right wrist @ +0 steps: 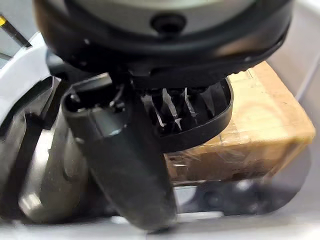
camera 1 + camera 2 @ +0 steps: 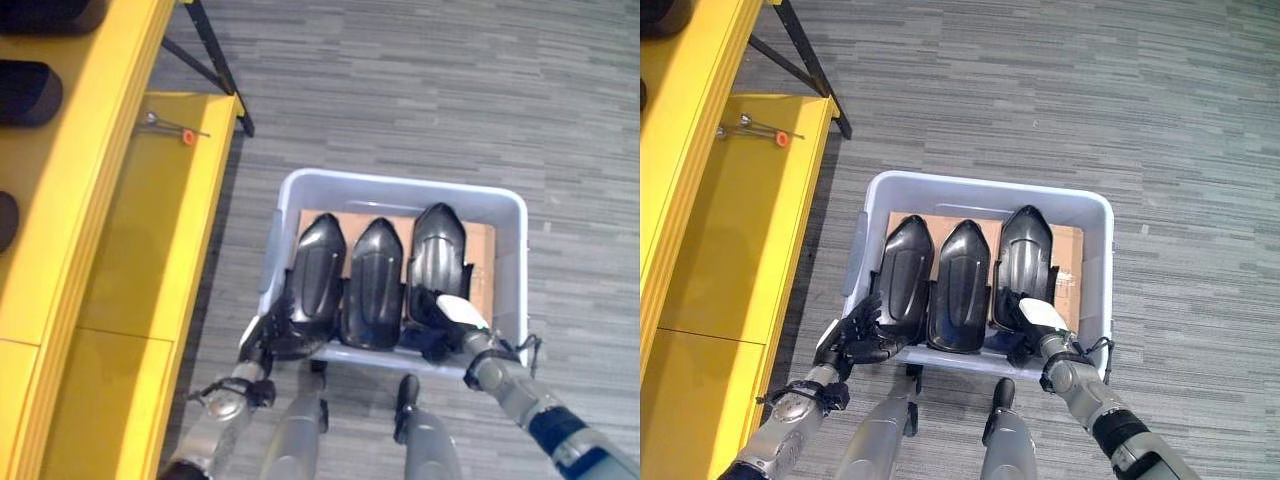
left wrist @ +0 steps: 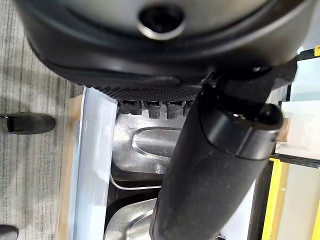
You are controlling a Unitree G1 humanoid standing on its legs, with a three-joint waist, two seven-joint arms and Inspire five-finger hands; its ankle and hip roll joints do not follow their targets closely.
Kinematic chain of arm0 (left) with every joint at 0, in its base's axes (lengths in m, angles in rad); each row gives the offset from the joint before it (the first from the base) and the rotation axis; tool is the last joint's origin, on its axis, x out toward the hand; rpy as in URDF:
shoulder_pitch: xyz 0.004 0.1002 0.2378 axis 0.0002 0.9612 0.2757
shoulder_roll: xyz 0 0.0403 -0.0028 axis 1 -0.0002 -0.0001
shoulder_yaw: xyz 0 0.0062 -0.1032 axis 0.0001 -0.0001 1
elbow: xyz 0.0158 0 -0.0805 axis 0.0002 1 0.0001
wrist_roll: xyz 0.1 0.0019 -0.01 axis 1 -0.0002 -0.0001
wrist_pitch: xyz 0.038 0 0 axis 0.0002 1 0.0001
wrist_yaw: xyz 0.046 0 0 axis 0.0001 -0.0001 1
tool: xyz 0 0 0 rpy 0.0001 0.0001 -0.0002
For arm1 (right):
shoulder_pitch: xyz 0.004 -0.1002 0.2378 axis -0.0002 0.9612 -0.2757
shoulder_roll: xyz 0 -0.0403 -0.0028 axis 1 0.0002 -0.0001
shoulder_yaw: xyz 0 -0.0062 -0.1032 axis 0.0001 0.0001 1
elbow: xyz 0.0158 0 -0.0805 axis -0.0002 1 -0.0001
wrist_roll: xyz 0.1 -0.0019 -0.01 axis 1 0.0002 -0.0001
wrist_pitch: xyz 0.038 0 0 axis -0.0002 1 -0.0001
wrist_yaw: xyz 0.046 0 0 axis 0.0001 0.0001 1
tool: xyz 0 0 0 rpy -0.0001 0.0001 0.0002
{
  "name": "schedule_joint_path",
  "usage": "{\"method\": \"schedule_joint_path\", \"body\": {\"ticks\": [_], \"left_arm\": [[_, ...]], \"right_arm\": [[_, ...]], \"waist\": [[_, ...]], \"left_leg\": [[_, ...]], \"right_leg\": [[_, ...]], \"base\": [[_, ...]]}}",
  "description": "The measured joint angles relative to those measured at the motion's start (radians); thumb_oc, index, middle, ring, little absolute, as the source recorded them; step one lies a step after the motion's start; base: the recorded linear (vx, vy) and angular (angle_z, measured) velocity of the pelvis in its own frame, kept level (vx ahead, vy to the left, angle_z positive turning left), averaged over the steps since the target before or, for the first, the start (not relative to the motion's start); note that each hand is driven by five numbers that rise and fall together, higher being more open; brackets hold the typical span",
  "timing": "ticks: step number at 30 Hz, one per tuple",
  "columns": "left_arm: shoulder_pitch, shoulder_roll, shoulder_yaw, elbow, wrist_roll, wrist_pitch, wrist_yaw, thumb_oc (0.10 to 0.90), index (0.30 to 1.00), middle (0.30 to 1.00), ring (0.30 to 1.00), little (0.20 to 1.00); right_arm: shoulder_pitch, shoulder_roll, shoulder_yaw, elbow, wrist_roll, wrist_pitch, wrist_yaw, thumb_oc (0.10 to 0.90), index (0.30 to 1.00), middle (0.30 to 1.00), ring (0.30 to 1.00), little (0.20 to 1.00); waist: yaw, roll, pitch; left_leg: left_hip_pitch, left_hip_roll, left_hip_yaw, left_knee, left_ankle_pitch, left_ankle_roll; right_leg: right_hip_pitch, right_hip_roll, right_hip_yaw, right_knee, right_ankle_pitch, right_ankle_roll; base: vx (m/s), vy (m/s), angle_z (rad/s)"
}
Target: Move parts from the plastic box to the shelf.
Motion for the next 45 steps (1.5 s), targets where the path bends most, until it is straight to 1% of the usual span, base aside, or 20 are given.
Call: {"method": "schedule_joint_path", "body": {"ticks": [3, 7, 8, 9, 10, 13, 16, 18, 24, 29, 33, 37, 38, 39, 41, 43, 45], "left_arm": [[-0.015, -0.002, -0.018, 0.004, 0.000, 0.000, 0.001, 0.900, 1.000, 1.000, 1.000, 1.000], [-0.026, -0.002, -0.035, 0.018, 0.000, 0.000, 0.001, 0.900, 1.000, 1.000, 1.000, 1.000], [-0.027, -0.003, -0.039, 0.023, 0.000, 0.000, 0.001, 0.900, 1.000, 1.000, 1.000, 1.000], [-0.025, -0.004, -0.042, 0.030, -0.001, 0.000, 0.001, 0.900, 1.000, 1.000, 1.000, 1.000], [-0.022, -0.004, -0.045, 0.031, -0.002, 0.000, 0.002, 0.900, 1.000, 1.000, 1.000, 1.000], [-0.015, -0.004, -0.056, 0.032, -0.002, -0.001, 0.002, 0.900, 1.000, 1.000, 1.000, 1.000], [-0.001, -0.004, -0.065, 0.032, -0.003, -0.003, 0.000, 0.900, 1.000, 1.000, 1.000, 1.000], [0.007, -0.004, -0.070, 0.033, -0.003, -0.005, 0.000, 0.900, 1.000, 1.000, 1.000, 1.000], [0.008, -0.004, -0.077, 0.032, -0.004, -0.010, 0.000, 0.900, 1.000, 1.000, 1.000, 1.000], [0.003, -0.004, -0.077, 0.033, -0.005, -0.014, 0.001, 0.900, 1.000, 1.000, 1.000, 1.000], [0.008, -0.004, -0.076, 0.036, -0.005, -0.014, 0.015, 0.900, 1.000, 1.000, 1.000, 1.000], [0.011, -0.004, -0.068, 0.037, -0.005, -0.013, 0.023, 0.900, 1.000, 1.000, 1.000, 1.000], [0.013, -0.004, -0.067, 0.037, -0.004, -0.013, 0.023, 0.900, 1.000, 1.000, 1.000, 1.000], [0.014, -0.005, -0.066, 0.037, -0.004, -0.012, 0.022, 0.900, 1.000, 1.000, 1.000, 1.000], [0.031, -0.006, -0.048, 0.034, -0.002, -0.012, 0.022, 0.900, 1.000, 1.000, 1.000, 1.000], [0.042, -0.005, -0.032, 0.035, -0.002, -0.012, 0.024, 0.900, 1.000, 1.000, 1.000, 1.000], [0.046, -0.005, -0.030, 0.036, -0.002, -0.011, 0.024, 0.900, 1.000, 1.000, 1.000, 1.000]], "right_arm": [[-0.048, 0.034, 0.035, 0.099, -0.088, 0.019, -0.040, 0.900, 1.000, 1.000, 1.000, 1.000], [-0.072, 0.083, 0.039, 0.183, -0.103, 0.025, -0.077, 0.900, 1.000, 1.000, 1.000, 1.000], [-0.077, 0.094, 0.039, 0.200, -0.103, 0.029, -0.083, 0.847, 0.926, 0.926, 0.926, 0.926], [-0.079, 0.111, 0.038, 0.233, -0.103, 0.030, -0.096, 0.643, 0.640, 0.640, 0.640, 0.640], [-0.089, 0.130, 0.038, 0.275, -0.102, 0.029, -0.109, 0.400, 0.300, 0.300, 0.300, 0.300], [-0.118, 0.158, 0.037, 0.338, -0.100, 0.041, -0.152, 0.400, 0.300, 0.300, 0.300, 0.300], [-0.151, 0.175, 0.035, 0.400, -0.068, 0.041, -0.152, 0.400, 0.300, 0.300, 0.300, 0.300], [-0.149, 0.180, 0.038, 0.422, -0.071, 0.041, -0.153, 0.400, 0.300, 0.300, 0.300, 0.300], [-0.149, 0.178, 0.037, 0.420, -0.068, 0.044, -0.166, 0.400, 0.300, 0.300, 0.300, 0.300], [-0.140, 0.178, 0.021, 0.413, -0.018, 0.037, -0.167, 0.400, 0.300, 0.300, 0.300, 0.300], [-0.087, 0.165, -0.002, 0.337, 0.037, 0.039, -0.163, 0.400, 0.300, 0.300, 0.300, 0.300], [-0.030, 0.126, -0.004, 0.248, 0.039, 0.039, -0.141, 0.400, 0.300, 0.300, 0.300, 0.300], [-0.024, 0.125, -0.007, 0.249, 0.040, 0.036, -0.138, 0.400, 0.300, 0.300, 0.300, 0.300], [-0.019, 0.118, -0.017, 0.213, 0.040, 0.041, -0.124, 0.400, 0.300, 0.300, 0.300, 0.300], [0.037, 0.091, -0.020, 0.133, 0.046, 0.039, -0.068, 0.400, 0.300, 0.300, 0.300, 0.300], [0.070, 0.101, -0.022, 0.131, 0.047, 0.040, -0.052, 0.400, 0.300, 0.300, 0.300, 0.300], [0.095, 0.089, -0.032, 0.103, 0.046, 0.041, -0.047, 0.400, 0.300, 0.300, 0.300, 0.300]], "waist": [[0.002, 0.006, -0.003], [0.002, 0.009, -0.005], [0.003, 0.011, -0.007], [0.004, 0.013, -0.014], [0.007, 0.014, -0.032], [0.012, 0.026, -0.062], [0.018, 0.037, -0.085], [0.018, 0.038, -0.095], [0.018, 0.037, -0.098], [0.017, 0.034, -0.102], [0.015, 0.030, -0.104], [0.013, 0.028, -0.106], [0.014, 0.027, -0.105], [0.012, 0.024, -0.107], [0.014, 0.016, -0.111], [0.013, 0.005, -0.116], [0.012, 0.004, -0.117]], "left_leg": [[-0.010, 0.001, -0.002, 0.001, 0.002, -0.004], [-0.010, 0.002, -0.005, 0.008, -0.001, -0.009], [-0.010, 0.002, -0.006, 0.010, -0.002, -0.010], [-0.012, 0.002, -0.006, 0.011, -0.002, -0.011], [-0.022, 0.002, -0.006, 0.012, -0.003, -0.011], [-0.028, 0.002, -0.007, 0.014, -0.003, -0.011], [-0.029, 0.002, -0.007, 0.013, -0.003, -0.011], [-0.028, 0.003, -0.007, 0.013, -0.003, -0.011], [-0.033, 0.003, -0.007, 0.014, -0.003, -0.012], [-0.041, 0.003, -0.007, 0.015, -0.003, -0.011], [-0.031, 0.005, -0.005, 0.014, 0.005, -0.012], [-0.019, 0.006, -0.005, 0.010, 0.009, -0.010], [-0.011, 0.006, -0.004, 0.007, 0.013, -0.004], [0.001, 0.007, -0.003, -0.003, 0.013, -0.005], [0.033, 0.013, -0.001, -0.024, 0.016, -0.007], [0.049, 0.019, 0.002, -0.031, 0.013, -0.008], [0.065, 0.022, 0.002, -0.044, 0.016, -0.011]], "right_leg": [[-0.021, -0.001, 0.003, 0.024, -0.009, -0.005], [-0.028, -0.004, 0.004, 0.045, -0.025, -0.012], [-0.029, -0.003, 0.004, 0.049, -0.027, -0.013], [-0.035, -0.004, 0.006, 0.058, -0.030, -0.015], [-0.047, -0.005, 0.007, 0.064, -0.033, -0.015], [-0.057, -0.006, 0.007, 0.076, -0.036, -0.017], [-0.059, -0.008, 0.006, 0.085, -0.040, -0.019], [-0.060, -0.007, 0.006, 0.088, -0.042, -0.020], [-0.072, -0.008, 0.008, 0.105, -0.044, -0.022], [-0.085, -0.010, 0.008, 0.117, -0.049, -0.024], [-0.078, -0.009, 0.007, 0.117, -0.052, -0.024], [-0.064, -0.008, 0.005, 0.110, -0.052, -0.018], [-0.054, -0.006, 0.005, 0.104, -0.050, -0.016], [-0.044, -0.005, 0.005, 0.096, -0.050, -0.015], [-0.009, 0.005, 0.003, 0.066, -0.043, -0.013], [0.013, 0.012, -0.001, 0.046, -0.041, -0.015], [0.031, 0.018, -0.003, 0.024, -0.033, -0.014]], "base": [[0.00, 0.000, 0.00], [0.00, 0.000, 0.00], [0.00, 0.000, 0.00], [0.00, 0.000, 0.00], [0.00, 0.000, 0.00], [0.00, 0.000, 0.00], [0.01, 0.005, 0.03], [0.00, 0.000, 0.00], [0.00, 0.000, 0.00], [0.00, 0.000, 0.01], [0.00, -0.015, -0.01], [0.00, -0.008, 0.00], [0.03, -0.032, -0.01], [0.03, -0.045, -0.02], [0.03, -0.042, -0.04], [0.03, -0.041, -0.04], [0.02, -0.038, -0.04]]}}
